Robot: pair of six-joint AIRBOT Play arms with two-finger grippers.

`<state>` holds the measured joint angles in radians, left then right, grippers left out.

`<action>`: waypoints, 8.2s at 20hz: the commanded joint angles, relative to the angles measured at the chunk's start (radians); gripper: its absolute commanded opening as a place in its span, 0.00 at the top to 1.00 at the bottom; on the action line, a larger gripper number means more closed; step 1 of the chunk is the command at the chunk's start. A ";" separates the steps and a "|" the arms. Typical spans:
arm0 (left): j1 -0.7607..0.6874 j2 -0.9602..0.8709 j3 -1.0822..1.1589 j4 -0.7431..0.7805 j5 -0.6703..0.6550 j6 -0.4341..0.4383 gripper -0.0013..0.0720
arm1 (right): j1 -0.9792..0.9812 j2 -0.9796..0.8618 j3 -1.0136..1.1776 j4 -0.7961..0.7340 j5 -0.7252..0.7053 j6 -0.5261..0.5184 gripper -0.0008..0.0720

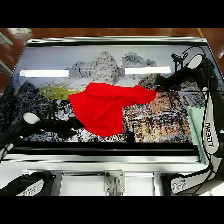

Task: Fold the shirts.

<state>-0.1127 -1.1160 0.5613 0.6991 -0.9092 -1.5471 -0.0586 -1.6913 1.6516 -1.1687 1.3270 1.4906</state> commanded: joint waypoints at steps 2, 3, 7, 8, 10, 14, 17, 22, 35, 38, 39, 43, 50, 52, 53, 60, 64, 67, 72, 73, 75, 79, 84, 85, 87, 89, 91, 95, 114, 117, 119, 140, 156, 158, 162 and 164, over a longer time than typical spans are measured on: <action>-0.245 -0.052 -0.141 -0.285 0.380 0.036 0.07 | 0.000 0.000 0.000 0.000 -0.017 -0.003 0.91; -0.283 -0.080 -0.129 -0.306 0.419 0.036 0.07 | 0.000 0.000 0.000 0.000 -0.024 -0.003 0.91; -0.350 -0.210 -0.001 -0.333 0.480 0.086 0.07 | 0.000 0.000 0.000 0.000 -0.028 -0.003 0.91; -0.350 -0.243 0.034 -0.333 0.481 0.086 0.07 | 0.000 0.000 0.000 0.000 -0.028 -0.003 0.91; -0.349 -0.311 0.105 -0.333 0.457 0.089 0.12 | 0.000 -0.001 0.000 -0.003 -0.028 -0.003 0.91; -0.349 -0.344 0.180 -0.333 0.430 0.172 0.92 | 0.000 0.000 0.000 -0.006 -0.014 -0.002 0.91; -0.335 -0.246 0.220 -0.174 0.409 0.238 0.93 | 0.000 0.000 0.000 -0.020 -0.010 -0.001 0.91; -0.179 0.135 0.536 0.706 0.032 -0.130 0.93 | -0.001 0.152 0.005 0.048 -0.098 -0.018 0.91; -0.037 0.653 1.122 0.769 -0.150 -0.213 0.93 | -0.001 1.017 0.126 -0.159 -0.306 0.077 0.91; -0.037 0.659 1.119 0.868 -0.404 -0.212 0.93 | -0.001 1.083 0.126 -0.244 -0.154 0.109 0.91; -0.037 0.658 1.105 0.914 -0.477 -0.212 0.93 | -0.001 1.085 0.126 -0.275 -0.077 0.111 0.91; -0.037 0.658 0.915 0.959 -0.624 -0.213 0.92 | -0.001 1.037 0.047 -0.314 0.219 0.113 0.91; -0.037 0.585 0.310 0.859 -0.373 -0.278 0.92 | -0.001 0.875 -0.514 -0.333 -0.052 0.151 0.91; -0.037 0.484 0.234 0.833 -0.209 -0.320 0.92 | -0.001 0.755 -0.576 -0.322 -0.280 0.246 0.91; -0.037 0.420 0.223 0.830 -0.134 -0.338 0.92 | -0.001 0.678 -0.577 -0.302 -0.381 0.287 0.91; -0.037 -0.043 0.225 0.733 0.251 -0.430 0.92 | 0.000 0.290 -0.578 0.064 -0.747 0.303 0.90; -0.017 -0.129 0.260 0.689 0.219 -0.426 0.20 | -0.005 0.242 -0.576 0.083 -0.741 0.212 0.25; 0.110 -0.112 0.340 0.691 -0.029 -0.292 0.15 | -0.077 0.302 -0.573 0.040 -0.621 0.126 0.23; 0.388 -0.019 0.327 0.580 -0.399 0.064 0.15 | -0.302 0.389 -0.575 -0.051 -0.185 -0.037 0.24; 0.440 -0.020 0.288 0.527 -0.442 0.103 0.16 | -0.329 0.386 -0.584 -0.050 -0.121 -0.077 0.24; 0.507 -0.020 0.181 0.410 -0.417 0.144 0.18 | -0.360 0.385 -0.626 -0.020 -0.056 -0.127 0.23; 0.492 -0.023 0.003 0.190 -0.220 0.209 0.18 | -0.349 0.385 -0.705 0.092 -0.093 -0.153 0.23; 0.415 -0.087 -0.039 0.138 -0.108 0.238 0.18 | -0.349 0.385 -0.721 0.119 -0.128 -0.153 0.23; 0.408 -0.101 -0.039 0.134 -0.090 0.238 0.18 | -0.349 0.385 -0.721 0.117 -0.128 -0.153 0.24; 0.395 -0.116 -0.039 0.118 -0.050 0.238 0.28 | -0.349 0.385 -0.721 0.117 -0.128 -0.153 0.23; 0.373 -0.121 -0.039 0.099 -0.006 0.238 0.29 | -0.349 0.385 -0.721 0.117 -0.130 -0.153 0.23; 0.341 -0.132 -0.039 0.081 0.023 0.238 0.30 | -0.349 0.385 -0.721 0.117 -0.130 -0.153 0.23; 0.259 -0.206 -0.039 0.061 0.031 0.238 0.39 | -0.349 0.385 -0.721 0.117 -0.132 -0.153 0.23; 0.245 0.046 -0.017 0.058 -0.052 0.233 0.92 | -0.325 0.094 -0.731 0.330 -0.238 -0.195 0.24; 0.245 0.050 -0.012 0.024 -0.053 0.234 0.92 | -0.246 0.060 -0.731 0.335 -0.294 -0.198 0.24; 0.245 0.058 0.015 -0.008 -0.064 0.240 0.92 | -0.200 0.060 -0.715 0.353 -0.311 -0.221 0.82; 0.294 0.279 1.215 0.267 -0.356 0.100 0.92 | -0.320 0.763 0.045 0.449 0.061 0.056 0.91; 0.289 0.666 0.848 0.503 -0.653 0.075 0.92 | -0.318 0.960 -0.092 0.245 0.527 0.060 0.91; 0.289 0.716 0.660 0.470 -0.626 0.041 0.92 | -0.318 0.959 -0.230 0.234 0.516 0.050 0.91; 0.289 0.718 0.289 0.263 -0.342 0.034 0.92 | -0.318 0.959 -0.584 0.234 0.319 0.050 0.91; 0.289 0.679 0.129 0.142 -0.121 0.035 0.92 | -0.318 0.942 -0.743 0.232 0.130 0.050 0.91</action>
<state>0.1768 -0.4210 0.9195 1.0206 -1.3022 -1.5063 -0.3763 -0.7380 1.1244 -0.9344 1.6714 1.5410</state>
